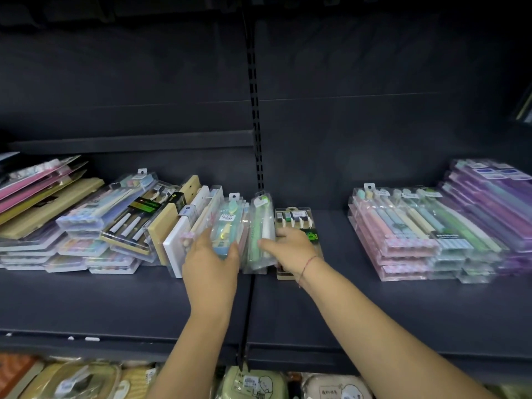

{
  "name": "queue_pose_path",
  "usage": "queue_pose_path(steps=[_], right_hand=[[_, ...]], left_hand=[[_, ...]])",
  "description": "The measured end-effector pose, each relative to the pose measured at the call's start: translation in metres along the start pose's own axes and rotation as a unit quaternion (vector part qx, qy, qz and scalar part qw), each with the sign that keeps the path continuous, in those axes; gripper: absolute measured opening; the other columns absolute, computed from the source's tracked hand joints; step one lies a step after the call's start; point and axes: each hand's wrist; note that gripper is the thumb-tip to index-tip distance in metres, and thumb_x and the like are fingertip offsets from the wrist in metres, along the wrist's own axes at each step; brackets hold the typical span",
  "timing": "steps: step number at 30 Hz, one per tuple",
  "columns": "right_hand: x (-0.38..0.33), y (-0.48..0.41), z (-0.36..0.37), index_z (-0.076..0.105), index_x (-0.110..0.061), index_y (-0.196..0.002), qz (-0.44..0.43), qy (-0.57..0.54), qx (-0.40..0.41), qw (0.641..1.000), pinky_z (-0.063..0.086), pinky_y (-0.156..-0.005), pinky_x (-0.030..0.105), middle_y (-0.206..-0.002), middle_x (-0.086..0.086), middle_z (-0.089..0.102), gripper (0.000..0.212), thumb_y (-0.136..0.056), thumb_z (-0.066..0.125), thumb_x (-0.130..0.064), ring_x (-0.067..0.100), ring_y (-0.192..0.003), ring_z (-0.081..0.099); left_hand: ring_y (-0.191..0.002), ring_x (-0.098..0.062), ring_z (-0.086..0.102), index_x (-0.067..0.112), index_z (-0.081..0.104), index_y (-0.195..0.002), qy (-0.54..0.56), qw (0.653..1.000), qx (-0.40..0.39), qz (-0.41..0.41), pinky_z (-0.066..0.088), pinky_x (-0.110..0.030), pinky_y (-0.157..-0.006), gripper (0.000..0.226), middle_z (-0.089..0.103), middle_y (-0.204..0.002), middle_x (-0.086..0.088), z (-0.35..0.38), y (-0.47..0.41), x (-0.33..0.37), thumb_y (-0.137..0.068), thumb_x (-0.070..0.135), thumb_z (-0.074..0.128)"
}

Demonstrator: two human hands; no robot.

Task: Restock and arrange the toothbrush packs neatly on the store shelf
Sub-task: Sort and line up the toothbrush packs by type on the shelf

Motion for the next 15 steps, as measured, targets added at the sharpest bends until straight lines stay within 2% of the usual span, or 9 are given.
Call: queue_pose_path(steps=[2,4,6,8,10,12,13,15], right_hand=[[0.001,0.011,-0.014,0.065,-0.020,-0.091,-0.005,-0.052,0.021,0.998,0.044,-0.045,0.025,-0.092,0.008,0.071,0.002,-0.089,0.065,-0.021,0.016,-0.054,0.059],[0.004,0.022,-0.031,0.060,-0.023,-0.093,-0.011,-0.099,0.044,0.994,0.035,-0.038,0.022,-0.089,0.006,0.067,0.002,-0.093,0.062,-0.022,0.012,-0.044,0.051],[0.009,0.033,-0.048,0.058,-0.021,-0.106,-0.031,-0.118,0.052,0.991,0.034,-0.038,0.022,-0.093,0.009,0.068,0.011,-0.095,0.060,-0.023,0.011,-0.044,0.051],[0.015,0.044,-0.063,0.055,-0.022,-0.116,-0.050,-0.109,0.049,0.992,0.036,-0.039,0.022,-0.096,0.013,0.070,0.020,-0.096,0.060,-0.022,0.012,-0.046,0.052],[0.021,0.054,-0.076,0.052,-0.025,-0.119,-0.058,-0.099,0.046,0.992,0.041,-0.042,0.023,-0.097,0.013,0.070,0.024,-0.096,0.060,-0.020,0.012,-0.049,0.055],[0.025,0.063,-0.089,0.050,-0.027,-0.120,-0.061,-0.105,0.044,0.992,0.044,-0.044,0.023,-0.099,0.013,0.070,0.028,-0.096,0.059,-0.017,0.013,-0.052,0.055],[0.026,0.067,-0.095,0.049,-0.027,-0.122,-0.061,-0.111,0.043,0.991,0.045,-0.045,0.023,-0.101,0.012,0.070,0.030,-0.097,0.059,-0.016,0.012,-0.053,0.055],[0.027,0.075,-0.109,0.049,-0.027,-0.126,-0.059,-0.119,0.048,0.990,0.047,-0.047,0.022,-0.103,0.010,0.069,0.032,-0.098,0.056,-0.012,0.011,-0.055,0.054]], left_hand=[[-0.111,-0.031,0.058,0.009,0.048,-0.140,-0.007,1.000,-0.003,-0.014,0.047,-0.036,-0.083,0.057,0.058,-0.132,-0.015,-0.001,-0.002,0.000,-0.091,0.031,0.065],[-0.101,-0.028,0.060,0.008,0.051,-0.138,0.002,1.000,-0.001,-0.026,0.046,-0.032,-0.074,0.055,0.061,-0.126,-0.015,-0.003,-0.002,0.002,-0.090,0.029,0.067],[-0.076,-0.016,0.057,0.011,0.053,-0.138,0.022,0.999,0.013,-0.033,0.039,-0.026,-0.059,0.053,0.065,-0.113,-0.012,-0.003,0.001,0.005,-0.089,0.026,0.068],[-0.063,-0.004,0.050,0.013,0.054,-0.138,0.035,0.999,0.029,-0.028,0.035,-0.020,-0.052,0.053,0.067,-0.113,-0.012,-0.002,0.004,0.008,-0.089,0.026,0.068],[-0.073,-0.009,0.056,0.013,0.055,-0.138,0.064,0.997,0.041,-0.013,0.045,-0.025,-0.062,0.055,0.067,-0.119,-0.011,0.000,0.008,0.013,-0.088,0.029,0.069],[-0.086,-0.015,0.062,0.016,0.055,-0.138,0.115,0.992,0.050,-0.006,0.053,-0.033,-0.076,0.056,0.069,-0.114,-0.004,0.002,0.016,0.022,-0.087,0.033,0.070],[-0.084,-0.015,0.064,0.019,0.056,-0.137,0.134,0.990,0.052,-0.009,0.054,-0.035,-0.076,0.055,0.071,-0.106,-0.002,0.003,0.022,0.027,-0.086,0.035,0.070],[-0.068,-0.008,0.063,0.025,0.058,-0.135,0.161,0.986,0.047,-0.014,0.051,-0.027,-0.064,0.053,0.070,-0.077,0.006,0.008,0.034,0.036,-0.085,0.035,0.072]])
Point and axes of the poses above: each hand's wrist, its own y-axis away from the middle knuckle, its own z-axis out of the palm, x = y × z
